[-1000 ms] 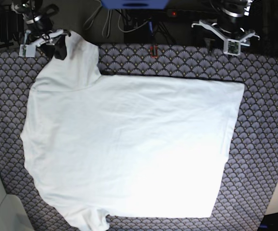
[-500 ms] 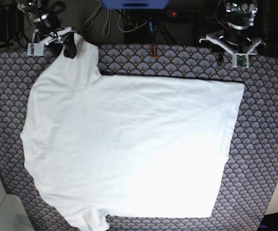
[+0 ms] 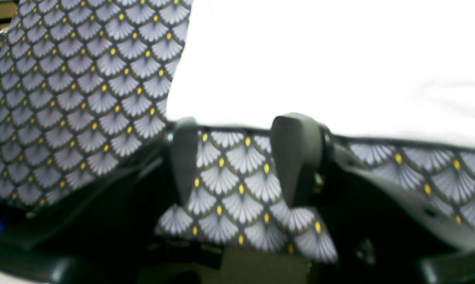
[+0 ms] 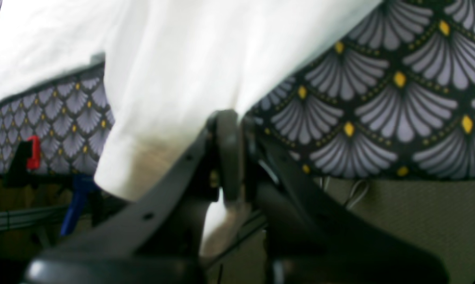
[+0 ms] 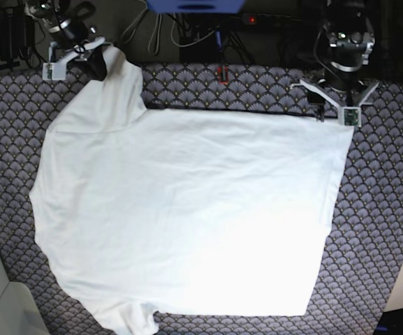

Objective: Fold the T-shirt properly
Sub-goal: 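Grasp the shirt's shoulder edges with the right and left grippers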

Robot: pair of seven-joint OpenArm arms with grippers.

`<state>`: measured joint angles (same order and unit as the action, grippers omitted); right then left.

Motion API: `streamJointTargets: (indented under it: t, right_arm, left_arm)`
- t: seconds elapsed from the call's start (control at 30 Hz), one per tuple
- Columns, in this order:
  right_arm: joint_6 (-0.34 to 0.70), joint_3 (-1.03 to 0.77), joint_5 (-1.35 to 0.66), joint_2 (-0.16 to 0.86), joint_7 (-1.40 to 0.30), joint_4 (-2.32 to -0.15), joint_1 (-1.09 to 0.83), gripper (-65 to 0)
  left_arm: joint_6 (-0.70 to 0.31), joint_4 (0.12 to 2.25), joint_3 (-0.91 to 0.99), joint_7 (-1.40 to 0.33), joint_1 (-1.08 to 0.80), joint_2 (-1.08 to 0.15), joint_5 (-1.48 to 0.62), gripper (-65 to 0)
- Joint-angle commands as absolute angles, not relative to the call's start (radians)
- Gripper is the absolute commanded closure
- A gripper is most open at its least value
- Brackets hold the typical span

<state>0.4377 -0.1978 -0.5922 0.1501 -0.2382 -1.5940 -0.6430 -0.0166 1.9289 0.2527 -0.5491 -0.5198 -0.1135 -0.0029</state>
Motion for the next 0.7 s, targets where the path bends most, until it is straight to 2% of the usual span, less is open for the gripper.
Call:
streamJointTargets:
  t: [0.0,0.2,0.4,0.67]
  right_arm:
    - [0.44,-0.2,-0.582,0.156,-0.259,-1.598,-0.656,0.0]
    - [0.44,-0.2,-0.582,0.156,-0.259,-1.592,-0.656,0.0]
    - [0.44,-0.2,-0.582,0.156,-0.259,-1.506,-0.627,0.0]
    - [0.44,-0.199,-0.582,0.171,-0.257,-1.481,-0.613,0.0]
  left_arm:
    - [-0.013,1.925,0.255,-0.527,-0.506,-0.116,-0.001,-33.0]
    - [-0.013,1.782,0.266,-0.519,-0.403,-0.116,-0.001,-33.0]
    - [-0.015,1.755,0.423,-0.527,-0.338,-0.062,-0.071,-33.2]
    - [-0.015,1.6,0.472,-0.522,-0.302,-0.11,-0.203,-33.2]
